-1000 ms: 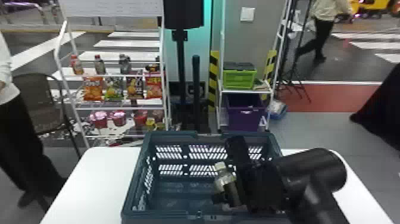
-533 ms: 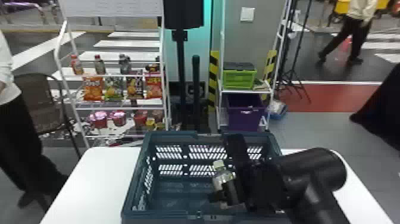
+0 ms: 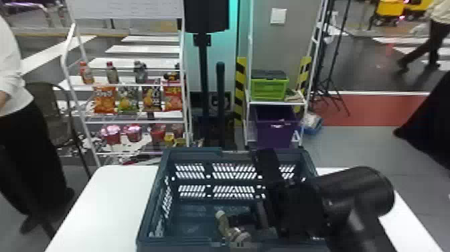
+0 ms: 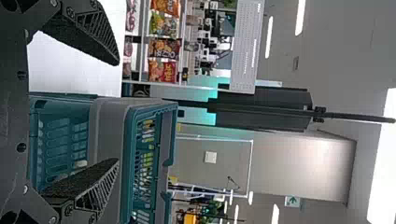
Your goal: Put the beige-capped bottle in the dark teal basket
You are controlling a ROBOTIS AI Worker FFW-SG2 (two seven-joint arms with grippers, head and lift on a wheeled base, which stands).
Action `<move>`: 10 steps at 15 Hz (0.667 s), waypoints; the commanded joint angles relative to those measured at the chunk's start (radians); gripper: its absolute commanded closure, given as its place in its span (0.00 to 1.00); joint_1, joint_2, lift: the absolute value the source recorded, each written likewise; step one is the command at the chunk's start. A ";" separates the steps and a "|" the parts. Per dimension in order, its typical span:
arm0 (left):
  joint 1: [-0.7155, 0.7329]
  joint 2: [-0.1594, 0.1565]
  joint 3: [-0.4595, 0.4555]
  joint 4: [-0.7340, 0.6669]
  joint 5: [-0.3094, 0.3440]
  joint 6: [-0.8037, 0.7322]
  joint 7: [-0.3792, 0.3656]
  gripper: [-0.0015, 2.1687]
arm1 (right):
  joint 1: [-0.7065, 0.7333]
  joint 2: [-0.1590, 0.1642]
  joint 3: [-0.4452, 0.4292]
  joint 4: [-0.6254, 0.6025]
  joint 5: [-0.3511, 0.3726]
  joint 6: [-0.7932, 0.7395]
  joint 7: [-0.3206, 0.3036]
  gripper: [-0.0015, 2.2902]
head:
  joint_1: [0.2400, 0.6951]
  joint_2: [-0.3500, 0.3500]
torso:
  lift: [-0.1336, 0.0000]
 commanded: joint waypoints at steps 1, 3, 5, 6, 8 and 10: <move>0.000 0.001 0.000 -0.001 0.000 0.000 -0.002 0.07 | 0.022 0.002 -0.005 -0.069 0.000 0.018 0.001 0.01 | 0.57 0.50 | 1.00; 0.000 0.001 0.000 -0.003 0.000 0.000 -0.002 0.07 | 0.058 0.002 -0.010 -0.162 0.019 0.036 -0.001 0.01 | 0.57 0.50 | 1.00; 0.000 0.003 0.000 -0.003 0.000 0.000 -0.002 0.07 | 0.121 -0.017 -0.010 -0.284 0.059 0.021 -0.001 0.01 | 0.57 0.50 | 1.00; 0.000 0.003 0.000 -0.003 0.000 0.000 -0.002 0.07 | 0.155 -0.034 -0.010 -0.328 0.075 -0.001 -0.001 0.01 | 0.57 0.50 | 1.00; -0.002 0.005 -0.002 -0.004 0.000 0.000 -0.002 0.07 | 0.243 -0.077 -0.020 -0.406 0.079 -0.130 0.001 0.01 | 0.57 0.50 | 1.00; -0.002 0.005 -0.003 -0.011 0.000 0.003 -0.002 0.07 | 0.367 -0.112 -0.045 -0.466 0.075 -0.360 0.001 0.01 | 0.57 0.50 | 1.00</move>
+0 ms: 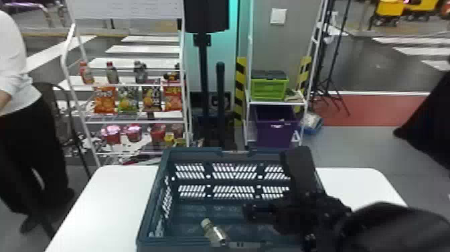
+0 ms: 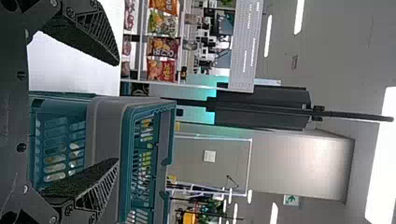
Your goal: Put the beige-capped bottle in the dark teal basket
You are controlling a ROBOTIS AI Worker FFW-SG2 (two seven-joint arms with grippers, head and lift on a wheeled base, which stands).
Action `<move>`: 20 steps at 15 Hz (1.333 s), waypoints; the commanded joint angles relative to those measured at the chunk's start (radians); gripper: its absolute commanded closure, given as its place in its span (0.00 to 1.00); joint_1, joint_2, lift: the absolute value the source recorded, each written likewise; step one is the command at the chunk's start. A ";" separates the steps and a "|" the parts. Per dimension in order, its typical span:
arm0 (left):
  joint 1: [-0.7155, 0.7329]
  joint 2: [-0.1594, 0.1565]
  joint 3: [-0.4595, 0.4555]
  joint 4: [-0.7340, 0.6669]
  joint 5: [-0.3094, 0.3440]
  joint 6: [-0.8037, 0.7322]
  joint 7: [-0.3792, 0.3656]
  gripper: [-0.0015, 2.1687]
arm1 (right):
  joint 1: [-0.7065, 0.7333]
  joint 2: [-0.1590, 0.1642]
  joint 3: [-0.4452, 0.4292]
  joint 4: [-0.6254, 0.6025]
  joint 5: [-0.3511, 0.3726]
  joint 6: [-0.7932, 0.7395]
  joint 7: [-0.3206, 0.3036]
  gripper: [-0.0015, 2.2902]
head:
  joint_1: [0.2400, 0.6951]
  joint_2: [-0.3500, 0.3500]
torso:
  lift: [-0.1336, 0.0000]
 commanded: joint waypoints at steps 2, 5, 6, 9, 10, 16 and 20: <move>0.000 0.002 -0.002 -0.006 0.000 0.003 0.000 0.07 | 0.192 -0.044 -0.038 -0.084 -0.001 -0.317 0.003 0.01 | 0.57 0.50 | 1.00; 0.001 0.002 -0.002 -0.005 -0.002 0.006 0.002 0.07 | 0.347 -0.065 -0.082 -0.127 -0.001 -0.519 0.012 0.01 | 0.57 0.50 | 1.00; 0.001 0.002 -0.002 -0.006 -0.002 0.006 0.002 0.07 | 0.398 -0.072 -0.090 -0.128 0.000 -0.605 0.014 0.01 | 0.57 0.50 | 1.00; 0.003 0.002 -0.002 -0.009 -0.002 0.003 0.002 0.07 | 0.540 -0.076 -0.114 -0.116 0.011 -0.860 0.014 0.01 | 0.57 0.50 | 1.00; 0.003 0.000 -0.002 -0.009 -0.003 0.006 0.002 0.07 | 0.582 -0.076 -0.125 -0.105 0.011 -0.937 0.014 0.01 | 0.57 0.50 | 1.00; -0.003 0.000 -0.003 -0.009 -0.003 0.021 0.002 0.07 | 0.766 -0.078 -0.147 0.020 0.014 -1.372 0.017 0.02 | 0.57 0.50 | 1.00; 0.001 0.002 -0.003 -0.018 -0.003 0.021 0.002 0.07 | 0.832 -0.076 -0.150 0.073 0.017 -1.526 0.023 0.02 | 0.57 0.50 | 1.00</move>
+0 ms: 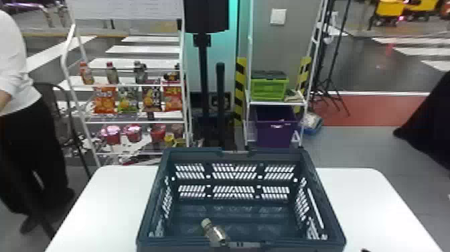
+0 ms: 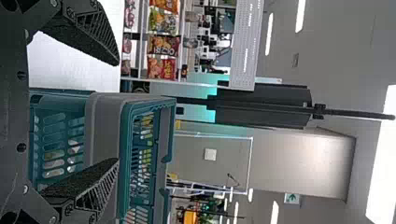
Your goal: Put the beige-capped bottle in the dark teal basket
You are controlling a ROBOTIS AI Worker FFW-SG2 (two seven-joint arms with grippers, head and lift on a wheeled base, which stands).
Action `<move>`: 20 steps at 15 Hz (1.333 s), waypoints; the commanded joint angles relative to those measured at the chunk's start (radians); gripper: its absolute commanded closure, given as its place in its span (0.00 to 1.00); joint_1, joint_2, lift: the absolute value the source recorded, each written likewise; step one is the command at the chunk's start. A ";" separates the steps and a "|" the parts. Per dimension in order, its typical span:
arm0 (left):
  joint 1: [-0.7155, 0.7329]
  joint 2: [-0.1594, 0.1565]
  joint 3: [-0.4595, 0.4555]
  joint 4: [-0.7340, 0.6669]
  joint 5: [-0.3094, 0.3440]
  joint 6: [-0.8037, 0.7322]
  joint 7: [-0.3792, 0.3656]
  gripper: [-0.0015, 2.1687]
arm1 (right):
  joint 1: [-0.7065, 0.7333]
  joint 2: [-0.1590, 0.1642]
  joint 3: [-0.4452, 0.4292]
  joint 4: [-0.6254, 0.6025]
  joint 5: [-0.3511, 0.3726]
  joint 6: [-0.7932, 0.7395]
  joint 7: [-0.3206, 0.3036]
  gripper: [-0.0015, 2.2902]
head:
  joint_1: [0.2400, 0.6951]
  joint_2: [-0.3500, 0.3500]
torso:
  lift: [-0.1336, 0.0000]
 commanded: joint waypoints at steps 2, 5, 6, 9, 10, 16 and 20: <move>0.001 -0.001 -0.001 -0.003 0.000 0.000 0.000 0.07 | 0.046 0.009 -0.013 0.023 0.000 -0.077 0.052 0.02 | 0.57 0.50 | 1.00; 0.003 -0.001 -0.001 -0.003 -0.001 -0.003 0.000 0.07 | 0.078 0.012 -0.016 0.037 0.020 -0.126 0.053 0.02 | 0.57 0.50 | 1.00; 0.003 -0.001 -0.001 -0.003 -0.001 -0.003 -0.002 0.07 | 0.084 0.012 -0.019 0.037 0.020 -0.129 0.056 0.02 | 0.57 0.50 | 1.00; 0.003 0.001 -0.001 -0.006 -0.001 0.000 -0.002 0.07 | 0.093 0.015 -0.033 0.034 0.020 -0.141 0.082 0.02 | 0.57 0.50 | 1.00; 0.003 0.001 -0.001 -0.006 -0.001 0.000 -0.002 0.07 | 0.093 0.015 -0.033 0.034 0.020 -0.138 0.082 0.02 | 0.57 0.50 | 1.00; 0.004 -0.001 -0.001 -0.006 -0.001 -0.003 0.000 0.07 | 0.093 0.015 -0.034 0.043 0.017 -0.135 0.082 0.02 | 0.57 0.50 | 1.00; 0.004 -0.001 -0.001 -0.007 -0.001 0.000 0.000 0.07 | 0.095 0.015 -0.039 0.046 0.012 -0.135 0.084 0.02 | 0.57 0.50 | 1.00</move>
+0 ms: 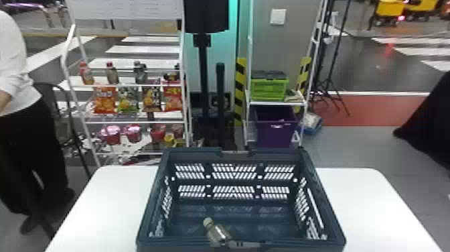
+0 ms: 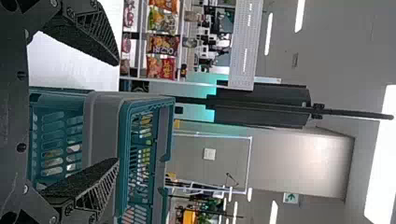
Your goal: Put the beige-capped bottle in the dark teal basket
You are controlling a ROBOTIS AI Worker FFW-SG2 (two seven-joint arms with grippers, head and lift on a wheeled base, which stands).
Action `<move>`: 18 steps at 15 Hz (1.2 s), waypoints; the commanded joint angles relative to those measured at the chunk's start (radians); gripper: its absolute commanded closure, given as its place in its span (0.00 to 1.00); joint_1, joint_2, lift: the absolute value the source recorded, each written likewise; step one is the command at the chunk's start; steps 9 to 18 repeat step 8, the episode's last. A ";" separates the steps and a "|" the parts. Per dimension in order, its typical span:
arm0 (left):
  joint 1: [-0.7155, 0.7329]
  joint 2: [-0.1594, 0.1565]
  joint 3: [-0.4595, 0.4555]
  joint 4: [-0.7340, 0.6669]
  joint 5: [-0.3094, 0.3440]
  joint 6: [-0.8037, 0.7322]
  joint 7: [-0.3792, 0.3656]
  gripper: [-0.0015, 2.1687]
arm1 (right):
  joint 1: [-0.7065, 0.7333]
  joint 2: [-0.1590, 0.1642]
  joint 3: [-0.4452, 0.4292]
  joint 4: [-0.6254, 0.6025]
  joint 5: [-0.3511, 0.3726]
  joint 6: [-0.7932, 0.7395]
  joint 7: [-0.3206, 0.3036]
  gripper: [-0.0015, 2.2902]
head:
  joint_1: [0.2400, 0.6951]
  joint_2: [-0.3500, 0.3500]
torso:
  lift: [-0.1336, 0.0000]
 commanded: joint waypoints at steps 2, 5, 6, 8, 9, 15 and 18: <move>0.003 0.000 0.000 -0.001 0.000 0.000 0.000 0.07 | 0.003 0.000 -0.003 0.001 -0.003 0.000 0.002 0.02 | 0.57 0.50 | 1.00; 0.005 0.002 0.000 -0.003 0.000 0.000 0.000 0.07 | 0.006 0.002 -0.009 -0.001 -0.007 0.000 0.013 0.02 | 0.57 0.50 | 1.00; 0.005 0.002 0.000 -0.003 0.000 0.000 0.000 0.07 | 0.008 0.000 -0.009 -0.001 -0.005 0.000 0.013 0.03 | 0.57 0.50 | 1.00; 0.005 0.002 0.000 -0.003 -0.001 0.000 0.000 0.07 | 0.014 0.002 -0.017 -0.004 -0.005 0.012 0.014 0.03 | 0.57 0.50 | 1.00; 0.005 0.002 0.000 -0.003 -0.001 0.000 0.000 0.07 | 0.014 0.002 -0.017 -0.004 -0.005 0.012 0.014 0.03 | 0.57 0.50 | 1.00; 0.005 0.002 0.000 -0.003 -0.001 0.000 0.000 0.07 | 0.014 0.002 -0.017 -0.004 -0.005 0.012 0.014 0.03 | 0.57 0.50 | 1.00; 0.005 0.002 0.000 -0.003 -0.001 0.000 0.000 0.07 | 0.014 0.002 -0.017 -0.004 -0.005 0.012 0.014 0.03 | 0.57 0.50 | 1.00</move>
